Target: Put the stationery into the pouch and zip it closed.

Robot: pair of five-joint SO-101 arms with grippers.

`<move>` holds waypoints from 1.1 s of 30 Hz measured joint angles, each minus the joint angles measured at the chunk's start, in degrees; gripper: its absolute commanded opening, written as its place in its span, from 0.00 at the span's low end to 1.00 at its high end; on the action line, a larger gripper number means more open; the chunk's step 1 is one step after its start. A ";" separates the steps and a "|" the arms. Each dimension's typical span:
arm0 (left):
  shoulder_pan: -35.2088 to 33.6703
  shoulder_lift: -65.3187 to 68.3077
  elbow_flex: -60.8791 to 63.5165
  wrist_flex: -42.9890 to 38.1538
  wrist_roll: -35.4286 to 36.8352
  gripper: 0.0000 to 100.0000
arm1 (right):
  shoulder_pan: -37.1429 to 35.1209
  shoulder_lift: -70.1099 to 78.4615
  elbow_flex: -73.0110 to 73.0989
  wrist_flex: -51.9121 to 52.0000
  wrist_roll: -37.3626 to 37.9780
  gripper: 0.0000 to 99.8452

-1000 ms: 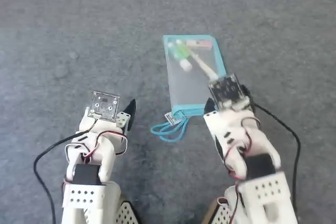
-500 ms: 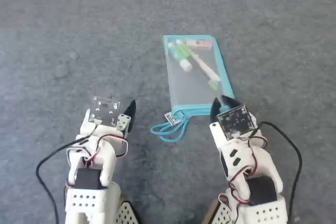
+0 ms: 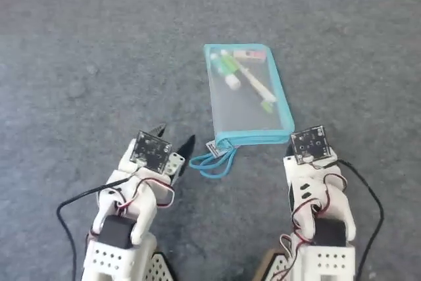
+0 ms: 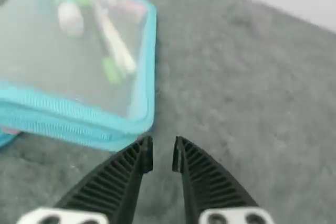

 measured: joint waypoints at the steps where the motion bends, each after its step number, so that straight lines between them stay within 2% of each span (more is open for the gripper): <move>1: 0.70 0.00 0.00 0.97 0.00 0.21 | 0.79 0.18 0.09 0.97 0.00 0.08; 4: 2.02 0.00 0.00 7.21 0.00 0.21 | 3.25 0.18 0.09 5.45 0.00 0.08; 7: 1.93 0.00 0.00 16.79 0.00 0.21 | 5.80 0.18 0.09 10.55 0.00 0.08; 10: -1.93 0.00 0.00 22.68 0.00 0.21 | 7.56 0.18 0.09 16.53 0.00 0.08; 15: -12.75 0.00 0.00 23.65 0.00 0.21 | 9.93 0.18 0.09 25.93 0.09 0.08; 20: -19.60 0.00 0.00 23.65 0.00 0.21 | 10.99 0.18 0.09 27.96 0.09 0.08; 33: -21.63 0.00 0.00 23.65 0.00 0.21 | 10.90 0.18 0.09 27.96 0.09 0.08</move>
